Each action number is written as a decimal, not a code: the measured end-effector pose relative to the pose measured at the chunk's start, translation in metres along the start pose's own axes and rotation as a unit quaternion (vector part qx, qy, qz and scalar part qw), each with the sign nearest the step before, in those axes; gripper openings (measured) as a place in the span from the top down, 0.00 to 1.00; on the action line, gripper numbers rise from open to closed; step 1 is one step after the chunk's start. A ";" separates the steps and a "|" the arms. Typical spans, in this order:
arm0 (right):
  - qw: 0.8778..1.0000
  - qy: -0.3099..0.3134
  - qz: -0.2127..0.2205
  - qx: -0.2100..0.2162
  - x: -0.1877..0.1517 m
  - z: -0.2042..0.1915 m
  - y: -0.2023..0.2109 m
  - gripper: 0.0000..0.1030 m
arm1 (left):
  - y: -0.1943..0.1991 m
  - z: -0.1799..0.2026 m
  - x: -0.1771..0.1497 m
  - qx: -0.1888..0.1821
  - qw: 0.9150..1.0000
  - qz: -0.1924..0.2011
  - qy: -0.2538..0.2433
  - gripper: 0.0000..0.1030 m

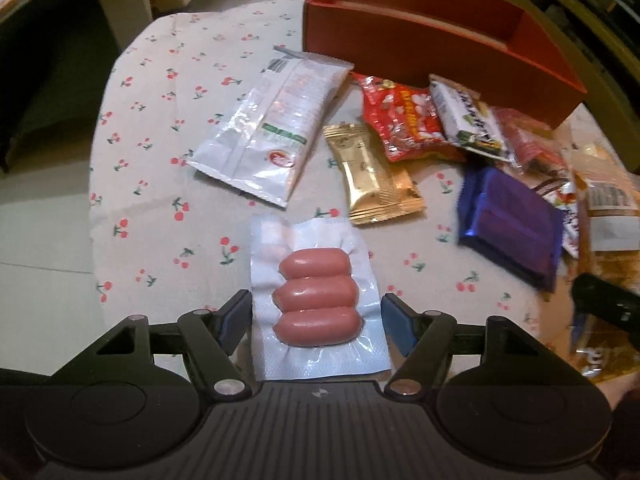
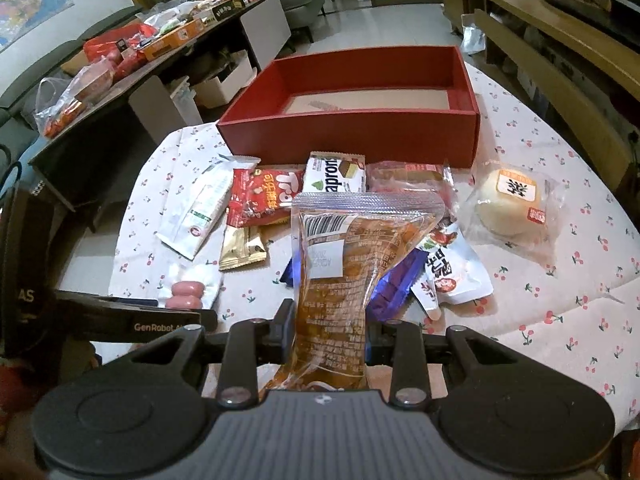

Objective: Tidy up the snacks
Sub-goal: 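Lift the brown bread bag with the right gripper while the left gripper lifts the sausage pack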

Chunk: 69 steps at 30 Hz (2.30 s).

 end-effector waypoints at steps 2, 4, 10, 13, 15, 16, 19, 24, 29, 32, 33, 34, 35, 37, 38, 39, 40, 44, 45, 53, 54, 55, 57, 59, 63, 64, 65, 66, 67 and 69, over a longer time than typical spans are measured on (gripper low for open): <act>1.000 0.001 0.002 -0.002 0.001 0.000 0.000 0.57 | 0.002 0.004 0.001 -0.008 1.000 0.003 -0.002 0.27; 1.000 -0.001 0.004 -0.003 0.003 0.000 0.000 0.57 | 0.005 0.010 0.003 -0.021 1.000 0.005 -0.006 0.27; 1.000 -0.001 0.000 -0.009 0.004 0.000 -0.004 0.57 | 0.007 0.024 0.003 -0.045 0.999 0.006 -0.022 0.27; 1.000 0.001 -0.002 -0.009 0.005 -0.002 -0.007 0.57 | 0.004 0.023 0.002 -0.049 0.999 0.003 -0.024 0.27; 1.000 0.003 -0.004 -0.009 0.005 -0.003 -0.008 0.57 | -0.003 0.020 -0.001 -0.043 0.999 -0.004 -0.021 0.27; 1.000 0.003 -0.005 -0.009 0.004 -0.004 -0.008 0.57 | -0.005 0.019 -0.002 -0.038 0.999 -0.005 -0.022 0.27; 1.000 0.004 -0.009 -0.010 0.003 -0.004 -0.011 0.57 | -0.006 0.021 0.002 -0.022 0.999 0.006 -0.035 0.26; 1.000 0.003 -0.012 -0.013 0.002 -0.002 -0.013 0.57 | -0.012 0.026 0.005 0.008 0.998 0.019 -0.062 0.21; 1.000 0.000 -0.007 -0.012 0.004 0.000 -0.009 0.57 | -0.008 0.023 0.001 0.005 0.998 0.019 -0.063 0.27; 1.000 0.000 -0.003 -0.012 0.005 -0.001 -0.007 0.57 | -0.004 0.019 0.000 -0.006 0.999 0.012 -0.050 0.27; 1.000 0.000 -0.002 -0.012 0.006 -0.001 -0.007 0.57 | -0.002 0.018 0.000 -0.011 0.999 0.013 -0.045 0.27; 1.000 0.000 -0.001 -0.012 0.006 -0.001 -0.007 0.57 | 0.001 0.018 0.001 -0.014 0.999 0.016 -0.044 0.27; 1.000 0.000 0.000 -0.013 0.006 -0.001 -0.006 0.57 | 0.005 0.018 0.003 -0.017 0.999 0.020 -0.043 0.27; 1.000 0.001 0.002 -0.014 0.007 -0.002 -0.006 0.57 | 0.011 0.019 0.006 -0.027 0.999 0.028 -0.038 0.27; 1.000 0.002 0.002 -0.014 0.008 -0.003 -0.006 0.57 | 0.014 0.019 0.008 -0.032 0.998 0.032 -0.035 0.27; 1.000 0.003 0.004 -0.013 0.009 -0.005 -0.006 0.57 | 0.016 0.020 0.009 -0.036 0.998 0.034 -0.033 0.27; 1.000 0.004 0.005 -0.013 0.010 -0.006 -0.006 0.57 | 0.018 0.020 0.010 -0.040 0.998 0.036 -0.032 0.27; 1.000 0.002 0.010 -0.014 0.015 -0.007 -0.006 0.57 | 0.023 0.022 0.016 -0.057 0.997 0.043 -0.025 0.27; 1.000 0.001 0.010 -0.014 0.016 -0.006 -0.006 0.57 | 0.024 0.022 0.018 -0.061 0.997 0.044 -0.026 0.27; 1.000 0.004 -0.002 -0.017 0.013 -0.008 -0.013 0.57 | 0.004 0.019 0.005 -0.060 0.998 0.009 -0.035 0.27; 1.000 0.005 -0.003 -0.017 0.014 -0.008 -0.014 0.57 | 0.000 0.018 0.003 -0.056 0.998 0.003 -0.039 0.27; 1.000 0.007 -0.005 -0.017 0.013 -0.009 -0.015 0.57 | -0.004 0.017 0.000 -0.051 0.998 -0.002 -0.042 0.27; 1.000 0.009 -0.009 -0.017 0.011 -0.009 -0.017 0.57 | -0.007 0.016 0.001 -0.039 0.998 0.005 -0.046 0.27; 1.000 0.010 -0.014 -0.017 0.009 -0.010 -0.019 0.57 | -0.009 0.017 0.004 -0.037 0.998 0.006 -0.050 0.26; 1.000 0.011 -0.018 -0.016 0.007 -0.010 -0.020 0.57 | -0.013 0.021 0.008 -0.023 0.998 0.009 -0.061 0.19; 1.000 0.012 -0.019 -0.015 0.007 -0.010 -0.020 0.57 | -0.014 0.023 0.009 -0.016 0.998 0.010 -0.067 0.19; 1.000 0.012 -0.020 -0.016 0.006 -0.010 -0.020 0.57 | -0.014 0.023 0.008 -0.007 0.997 0.011 -0.075 0.22; 1.000 0.012 -0.020 -0.017 0.006 -0.010 -0.020 0.57 | -0.013 0.024 0.006 0.000 0.996 0.014 -0.084 0.27; 1.000 0.012 -0.020 -0.017 0.006 -0.010 -0.020 0.57 | -0.011 0.024 0.004 -0.002 0.996 0.016 -0.087 0.27; 1.000 0.011 -0.017 -0.017 0.007 -0.010 -0.019 0.57 | -0.008 0.021 0.001 -0.013 0.997 0.011 -0.073 0.27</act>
Point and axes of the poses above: each gripper's, at about its wrist camera, not at the fingertips, and y roughly against the way its jaws point, z to its right, x to its top, the point moved 10 cm from there along -y, roughly the way its jaws point, and after that the axes turned 1 degree about -y, right-handed, at the moved point
